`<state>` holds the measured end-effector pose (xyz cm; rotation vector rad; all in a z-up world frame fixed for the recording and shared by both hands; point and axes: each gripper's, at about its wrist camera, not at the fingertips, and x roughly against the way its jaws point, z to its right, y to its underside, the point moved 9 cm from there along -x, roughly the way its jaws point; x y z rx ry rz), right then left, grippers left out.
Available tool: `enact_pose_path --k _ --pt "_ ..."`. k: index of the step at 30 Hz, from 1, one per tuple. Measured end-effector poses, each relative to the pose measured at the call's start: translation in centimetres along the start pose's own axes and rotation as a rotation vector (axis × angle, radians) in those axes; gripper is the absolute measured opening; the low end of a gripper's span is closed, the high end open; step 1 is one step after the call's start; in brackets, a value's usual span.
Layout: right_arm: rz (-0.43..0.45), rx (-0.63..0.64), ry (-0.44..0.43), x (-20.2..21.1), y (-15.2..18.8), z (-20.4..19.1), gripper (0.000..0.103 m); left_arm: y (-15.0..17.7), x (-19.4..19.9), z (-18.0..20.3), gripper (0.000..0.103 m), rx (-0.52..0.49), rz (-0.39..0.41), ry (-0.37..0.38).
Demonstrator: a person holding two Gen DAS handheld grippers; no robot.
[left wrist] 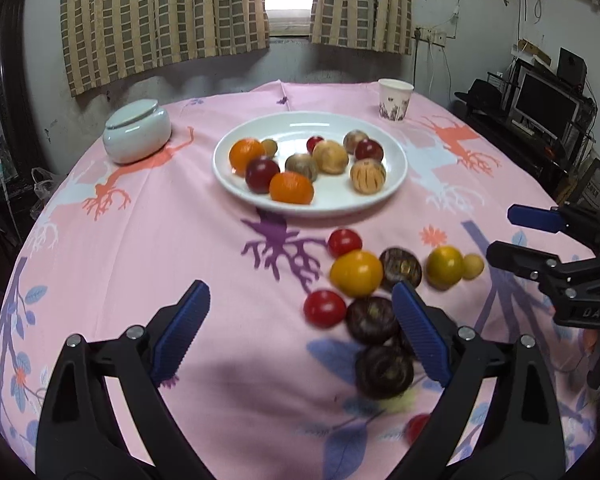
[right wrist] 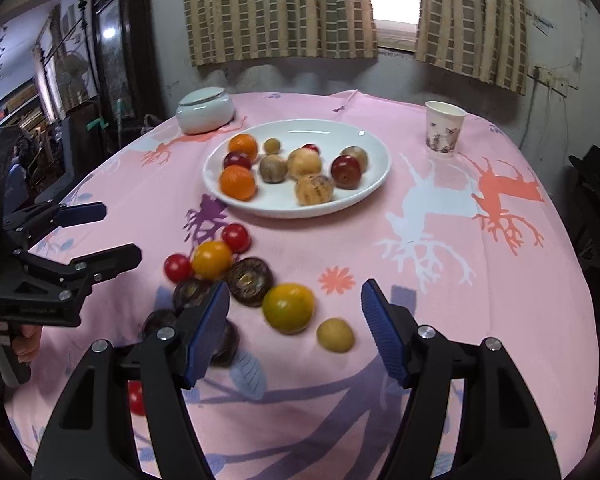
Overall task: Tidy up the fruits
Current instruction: 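Move both grippers back toward the dark purple water chestnuts, then grasp a dark water chestnut with the left gripper while the right grasps another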
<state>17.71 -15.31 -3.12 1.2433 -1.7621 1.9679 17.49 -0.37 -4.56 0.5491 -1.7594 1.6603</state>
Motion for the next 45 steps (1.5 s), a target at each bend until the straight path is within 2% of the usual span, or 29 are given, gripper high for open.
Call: enact_pose_path --k 3,5,7,18,27,28,32,35,38,45 --pt "-0.006 0.050 -0.050 0.1 0.8 -1.7 0.069 1.1 -0.2 -1.3 0.094 0.047 -0.026 0.000" --pt "-0.030 0.059 -0.138 -0.2 1.2 -3.0 0.069 1.3 -0.4 -2.2 0.094 0.084 -0.033 0.006" --pt "-0.037 0.075 -0.170 -0.3 1.5 -3.7 0.069 1.5 -0.8 -2.9 0.094 0.112 -0.037 0.006" --pt "-0.127 0.153 -0.203 -2.9 4.3 -5.7 0.069 2.5 -2.2 -3.4 0.094 0.114 -0.053 0.033" --pt "-0.114 0.152 -0.118 -4.7 4.8 -6.1 0.069 3.3 -3.0 -2.7 0.094 0.089 -0.086 0.075" --pt "-0.113 0.150 -0.108 -4.9 4.8 -6.0 0.068 3.4 -2.9 -2.4 0.094 0.081 -0.086 0.080" --pt "-0.143 0.151 -0.118 -5.6 4.9 -6.2 0.047 3.6 -2.9 -1.6 0.094 0.052 -0.094 0.094" --pt "-0.132 0.170 -0.105 -5.5 4.8 -6.4 0.047 3.9 -2.9 -1.0 0.094 0.035 -0.100 0.107" --pt "-0.150 0.150 -0.120 -5.1 4.8 -5.9 0.047 4.2 -2.8 -0.1 0.094 0.017 -0.114 0.149" --pt "-0.127 0.096 -0.152 -3.3 3.7 -4.4 0.047 5.0 -2.4 2.6 0.094 -0.057 -0.120 0.205"
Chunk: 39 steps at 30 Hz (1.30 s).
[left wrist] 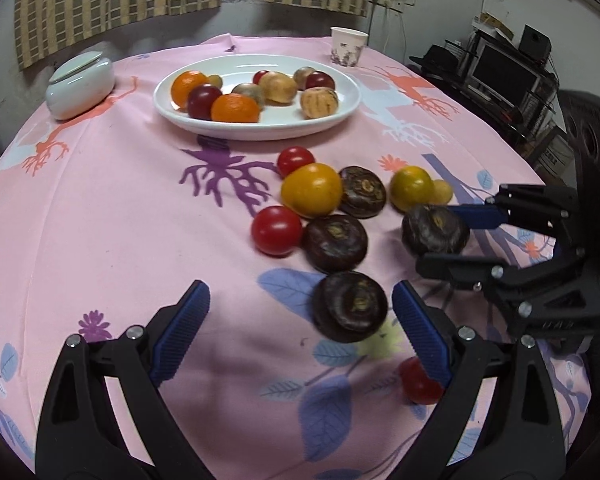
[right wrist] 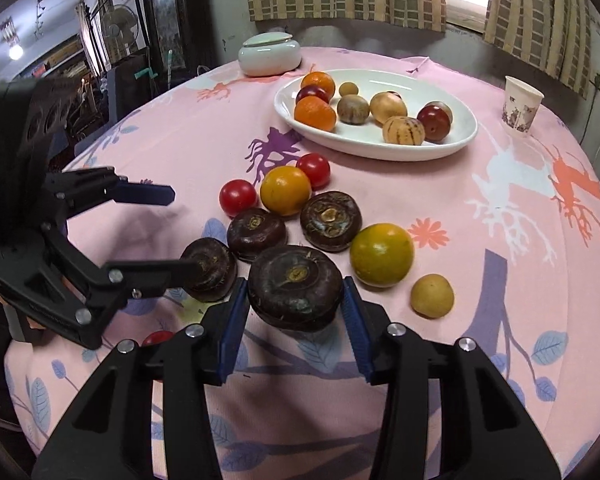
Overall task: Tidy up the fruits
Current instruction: 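Grasp a dark water chestnut with the left gripper while the right grasps another, then carry both water chestnuts to the white plate and release them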
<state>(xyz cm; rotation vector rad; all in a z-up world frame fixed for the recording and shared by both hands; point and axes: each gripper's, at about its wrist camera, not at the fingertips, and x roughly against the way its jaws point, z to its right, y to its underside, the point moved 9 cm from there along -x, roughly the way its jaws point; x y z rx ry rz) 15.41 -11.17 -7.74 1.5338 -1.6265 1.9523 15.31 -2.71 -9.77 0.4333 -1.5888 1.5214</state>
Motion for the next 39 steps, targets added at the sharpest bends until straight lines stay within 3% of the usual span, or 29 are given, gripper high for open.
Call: enact_pose_path --k 7,10,14,20,24,27,34,39 --pt "-0.023 -0.084 -0.007 0.2 0.2 1.7 0.047 0.7 -1.4 1.6 0.093 -0.061 -0.028 -0.025" --pt "-0.010 -0.097 -0.019 0.7 0.1 1.7 0.047 1.1 -2.0 2.0 0.082 -0.076 -0.061 -0.034" --pt "-0.013 -0.129 -0.022 0.9 0.2 2.1 0.047 1.1 -2.2 2.1 0.078 -0.077 -0.060 -0.056" --pt "-0.014 -0.123 -0.021 1.1 0.3 1.9 0.047 0.8 -2.0 2.1 0.047 -0.094 -0.048 -0.084" --pt "-0.020 -0.126 -0.012 0.9 0.3 2.1 0.047 0.8 -1.8 2.3 0.047 -0.111 -0.044 -0.099" --pt "-0.014 -0.119 -0.014 0.9 0.3 2.0 0.047 0.7 -1.6 1.8 0.046 -0.068 -0.051 -0.073" --pt "0.020 -0.099 -0.021 1.2 -0.2 1.5 0.047 -0.8 0.7 0.5 0.046 -0.015 0.008 -0.095" --pt "0.118 -0.110 -0.006 3.4 -1.7 1.3 0.047 -2.1 2.9 -0.6 0.046 0.052 0.032 -0.076"
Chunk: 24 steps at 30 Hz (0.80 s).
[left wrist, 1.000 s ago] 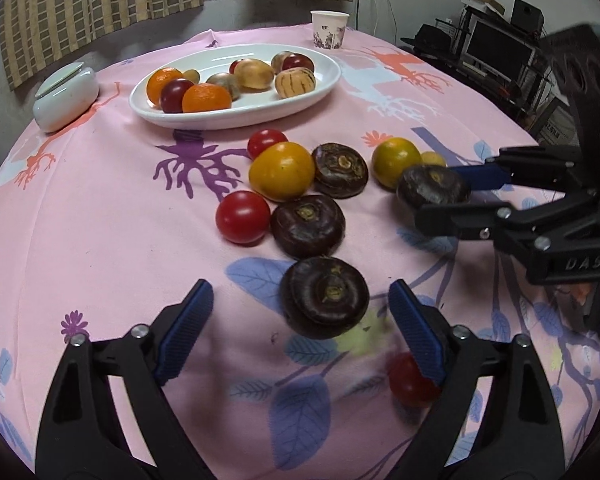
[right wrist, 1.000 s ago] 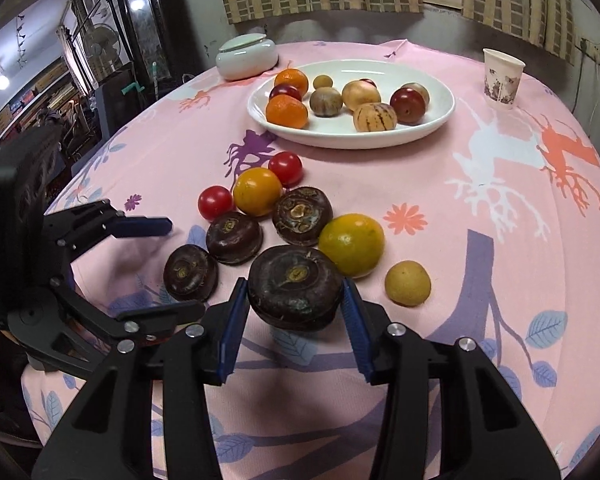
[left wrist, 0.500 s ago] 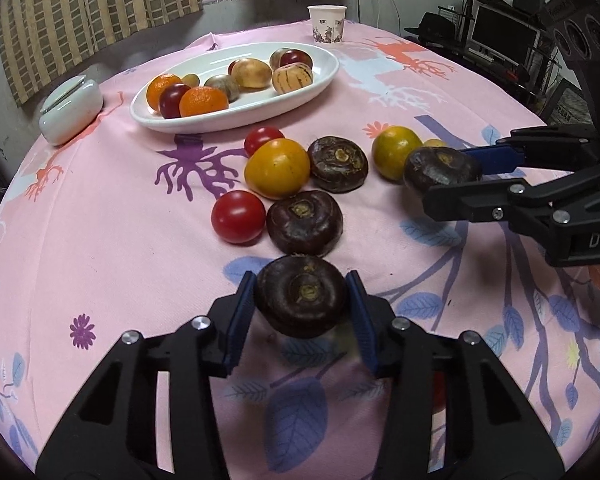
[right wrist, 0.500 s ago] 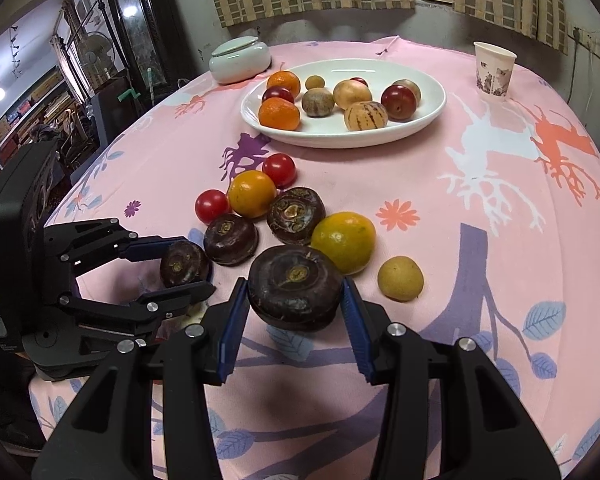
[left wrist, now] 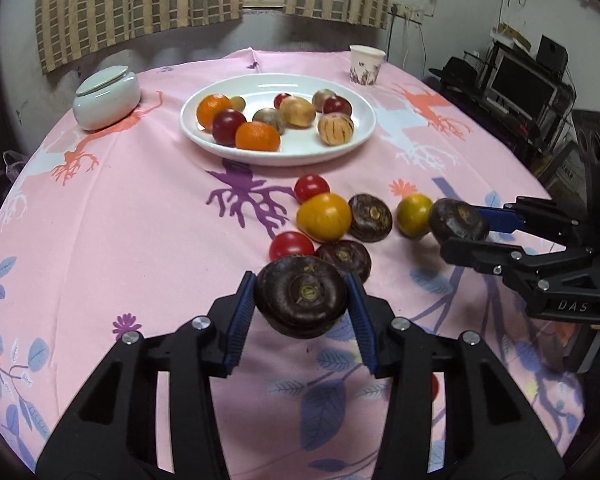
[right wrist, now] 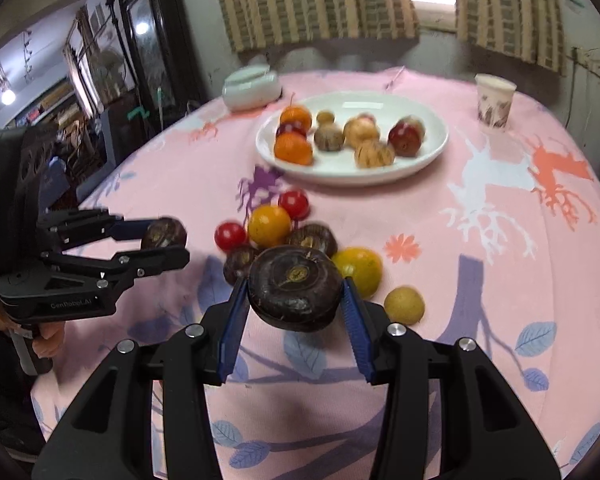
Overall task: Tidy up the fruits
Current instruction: 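Carry both water chestnuts to the white plate and release them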
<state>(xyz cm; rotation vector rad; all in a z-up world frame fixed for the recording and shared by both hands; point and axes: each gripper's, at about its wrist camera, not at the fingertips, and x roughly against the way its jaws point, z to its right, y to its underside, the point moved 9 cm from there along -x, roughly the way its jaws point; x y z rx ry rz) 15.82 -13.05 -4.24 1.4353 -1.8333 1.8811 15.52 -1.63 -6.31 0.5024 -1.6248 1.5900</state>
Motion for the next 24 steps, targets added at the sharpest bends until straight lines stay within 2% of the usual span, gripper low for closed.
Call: enact_pose_path --k 3,6,11,14,19,24 --pt "0.100 -0.029 0.048 2.0 -2.0 0.7 0.047 -1.6 1.3 -0.4 0.046 0.001 0.023 -0.008" --pt "0.157 -0.054 0.095 3.3 -3.9 1.5 0.047 -3.7 2.3 -0.7 0.046 0.010 0.055 -0.003" --pt "0.177 -0.017 0.162 2.6 -7.2 2.3 0.047 -8.8 1.7 -1.1 0.046 -0.002 0.104 -0.031" --pt "0.166 0.013 0.196 0.5 -9.2 2.9 0.047 -11.5 -0.5 -2.4 0.046 0.025 0.099 -0.064" --pt "0.088 -0.010 0.231 -4.5 -11.5 5.1 0.047 -15.3 -5.3 -5.6 0.046 0.108 0.074 -0.114" --pt "0.014 -0.058 0.232 -8.9 -12.4 7.3 0.047 -16.5 -8.8 -6.6 0.046 0.091 0.041 -0.144"
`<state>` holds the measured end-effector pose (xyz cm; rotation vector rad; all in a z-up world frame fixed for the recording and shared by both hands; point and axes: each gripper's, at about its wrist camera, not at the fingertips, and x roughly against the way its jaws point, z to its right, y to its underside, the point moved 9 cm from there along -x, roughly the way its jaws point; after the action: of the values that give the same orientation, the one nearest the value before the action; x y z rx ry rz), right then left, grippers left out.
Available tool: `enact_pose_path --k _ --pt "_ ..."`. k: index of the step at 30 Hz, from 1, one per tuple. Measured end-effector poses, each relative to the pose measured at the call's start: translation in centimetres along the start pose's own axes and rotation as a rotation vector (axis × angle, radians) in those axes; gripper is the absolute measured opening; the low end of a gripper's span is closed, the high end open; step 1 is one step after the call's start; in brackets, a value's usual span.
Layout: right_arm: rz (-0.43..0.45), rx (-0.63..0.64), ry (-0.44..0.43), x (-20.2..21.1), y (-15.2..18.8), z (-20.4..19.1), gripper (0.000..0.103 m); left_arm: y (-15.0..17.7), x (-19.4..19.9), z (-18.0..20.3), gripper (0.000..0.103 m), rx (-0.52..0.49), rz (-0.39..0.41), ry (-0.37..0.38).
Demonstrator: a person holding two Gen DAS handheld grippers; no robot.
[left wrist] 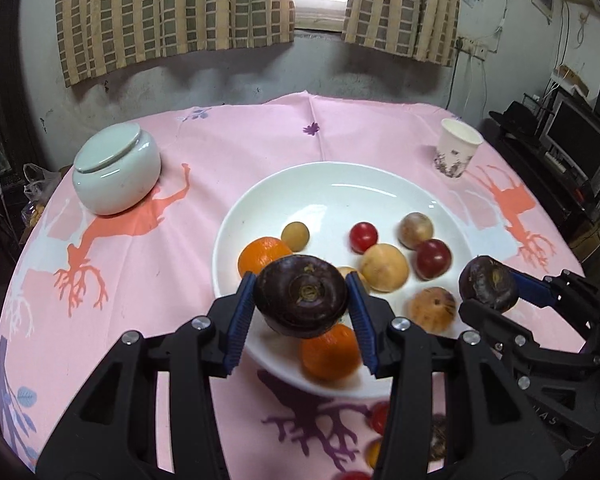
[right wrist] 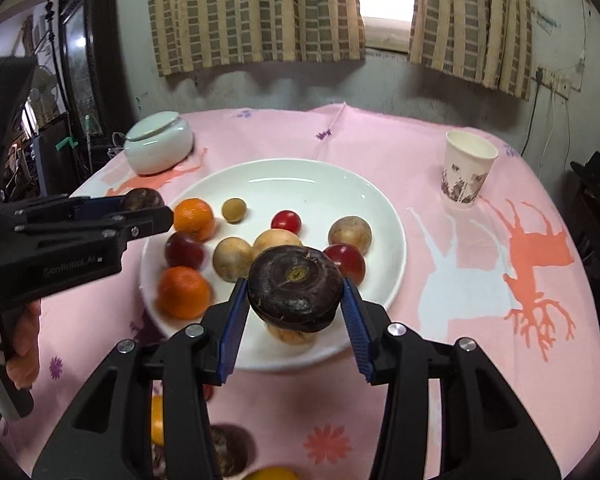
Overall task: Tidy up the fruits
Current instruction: 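Carry both water chestnuts to the white plate and release them, then move both grippers back toward the remaining fruit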
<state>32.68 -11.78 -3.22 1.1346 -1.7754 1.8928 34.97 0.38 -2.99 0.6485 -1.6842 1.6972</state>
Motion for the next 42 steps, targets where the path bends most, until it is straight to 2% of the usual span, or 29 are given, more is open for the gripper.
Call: enact_pose_path --k 4,5,6,7,9,12,18,21,27,30,37,42 --pt "-0.047 -0.016 -0.021 -2.4 -0.3 -0.1 0.047 0.0 -1.9 0.0 0.047 0.009 -0.020 0.008" --pt "-0.062 -0.012 -0.024 -2.9 -0.3 -0.2 0.049 -0.1 -2.2 0.0 0.052 0.011 -0.019 0.009" --pt "-0.070 -0.007 -0.018 -3.1 -0.2 -0.3 0.052 -0.2 -2.1 0.0 0.067 0.012 -0.005 0.004" --pt "-0.060 -0.003 0.003 -3.0 -0.3 -0.2 0.057 -0.4 -1.7 0.0 0.070 0.010 0.026 -0.004" --pt "-0.019 0.001 0.020 -2.1 -0.4 -0.1 0.067 -0.8 -0.6 0.3 0.075 -0.021 0.081 -0.018" --pt "0.010 0.003 -0.003 -0.4 -0.1 -0.1 0.068 -0.8 0.6 0.6 0.075 -0.051 0.095 -0.032" --pt "0.058 -0.008 -0.020 4.7 1.9 0.5 0.068 0.4 4.6 1.1 0.081 -0.030 0.124 -0.004" --pt "0.070 -0.025 -0.021 6.9 3.5 1.1 0.068 2.0 6.3 1.9 0.083 -0.046 0.123 0.004" --pt "0.067 -0.090 -0.079 9.5 6.8 1.7 0.068 7.0 8.5 4.1 0.087 -0.113 0.090 0.017" --pt "0.074 -0.093 -0.094 10.2 8.2 1.7 0.068 9.5 8.9 4.6 0.089 -0.149 0.083 -0.006" --pt "0.058 -0.151 -0.149 9.8 9.8 2.5 0.068 14.7 8.0 5.1 0.089 -0.130 -0.038 0.003" --pt "0.062 -0.179 -0.173 10.1 9.8 3.0 0.068 16.9 7.9 5.5 0.089 -0.113 -0.072 0.011"
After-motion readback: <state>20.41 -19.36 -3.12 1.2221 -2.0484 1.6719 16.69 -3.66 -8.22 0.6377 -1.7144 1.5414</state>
